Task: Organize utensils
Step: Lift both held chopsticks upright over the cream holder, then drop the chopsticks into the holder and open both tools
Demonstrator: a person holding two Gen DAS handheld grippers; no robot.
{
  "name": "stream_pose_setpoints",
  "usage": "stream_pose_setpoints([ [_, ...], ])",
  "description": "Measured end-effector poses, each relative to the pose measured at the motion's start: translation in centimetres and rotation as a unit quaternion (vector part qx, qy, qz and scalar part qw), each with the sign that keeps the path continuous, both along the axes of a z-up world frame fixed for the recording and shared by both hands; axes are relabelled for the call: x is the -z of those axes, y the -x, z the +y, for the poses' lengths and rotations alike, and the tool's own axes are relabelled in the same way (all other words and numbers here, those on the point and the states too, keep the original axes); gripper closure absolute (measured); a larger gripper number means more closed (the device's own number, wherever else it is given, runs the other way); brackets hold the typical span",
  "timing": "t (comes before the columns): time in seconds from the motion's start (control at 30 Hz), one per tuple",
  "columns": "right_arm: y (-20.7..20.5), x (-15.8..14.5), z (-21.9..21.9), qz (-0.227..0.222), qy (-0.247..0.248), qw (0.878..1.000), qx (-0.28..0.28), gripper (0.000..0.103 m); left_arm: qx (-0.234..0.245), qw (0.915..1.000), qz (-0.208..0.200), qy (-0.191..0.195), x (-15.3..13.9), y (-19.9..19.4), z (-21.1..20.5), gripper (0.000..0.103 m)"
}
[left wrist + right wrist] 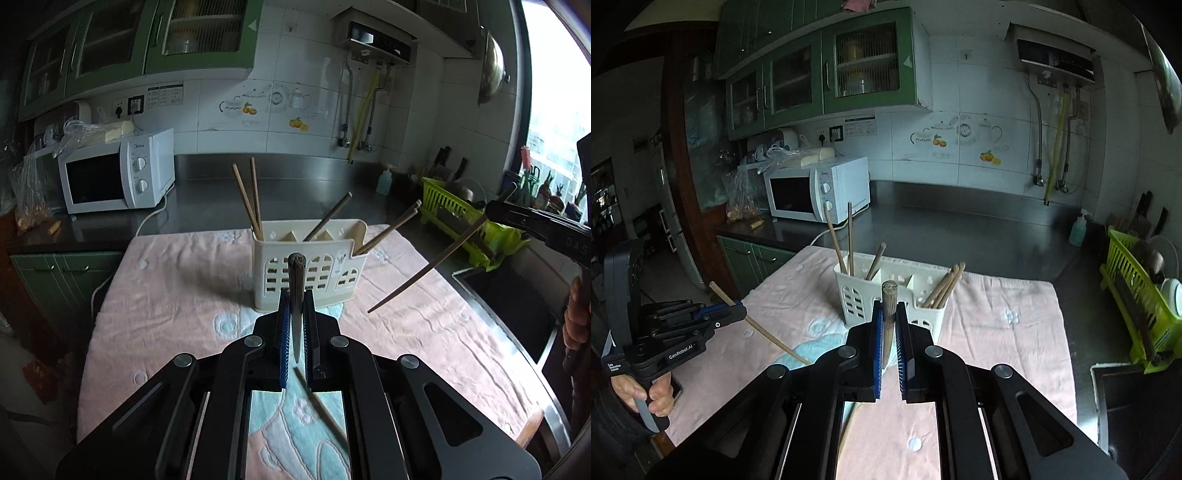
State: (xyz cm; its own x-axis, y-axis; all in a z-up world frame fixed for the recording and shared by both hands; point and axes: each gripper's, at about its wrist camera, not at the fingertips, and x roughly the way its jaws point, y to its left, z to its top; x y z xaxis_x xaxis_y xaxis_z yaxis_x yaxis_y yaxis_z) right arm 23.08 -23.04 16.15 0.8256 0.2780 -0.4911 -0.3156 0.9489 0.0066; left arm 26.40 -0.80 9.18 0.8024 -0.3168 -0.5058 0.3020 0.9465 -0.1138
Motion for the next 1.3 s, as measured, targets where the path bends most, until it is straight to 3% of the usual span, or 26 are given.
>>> stream_pose_setpoints([
  [0.27,-5.0,-5.2,-0.8,-0.028,0.004,0.999,0.021,0.096,-0.015,0.997,-0.075,-0.009,-7.6,-4.0,-0.9,0.098],
  [0.4,-7.6,-6.1,-1.0,-0.031,0.004,0.999,0.034,0.096,-0.026,0.9952,-0.094,-0.013,-9.7,-7.0,-1.7,0.098],
  [0.83,-15.0,-1.5,-0.2,0.047,0.042,0.997,0.05,0.096,-0.032,0.999,-0.002,-0.032,-6.2,-16.4,-3.5,0.098],
  [1.03,-16.7,0.3,0.4,0.077,0.045,0.995,0.043,0.096,-0.03,0.9991,0.016,-0.027,-4.9,-17.6,-3.8,0.097],
  [1.13,-16.6,0.6,0.5,0.072,0.046,0.995,0.044,0.095,-0.03,0.999,0.017,-0.028,-4.5,-17.4,-3.8,0.095],
  [1.23,-15.6,0.3,0.5,0.058,0.045,0.996,0.046,0.086,-0.026,0.9993,0.011,-0.026,-4.6,-16.8,-3.8,0.089],
  [1.3,-14.6,0.0,0.4,0.048,0.045,0.997,0.045,0.085,-0.026,0.9994,0.007,-0.022,-4.9,-16.0,-3.7,0.084],
])
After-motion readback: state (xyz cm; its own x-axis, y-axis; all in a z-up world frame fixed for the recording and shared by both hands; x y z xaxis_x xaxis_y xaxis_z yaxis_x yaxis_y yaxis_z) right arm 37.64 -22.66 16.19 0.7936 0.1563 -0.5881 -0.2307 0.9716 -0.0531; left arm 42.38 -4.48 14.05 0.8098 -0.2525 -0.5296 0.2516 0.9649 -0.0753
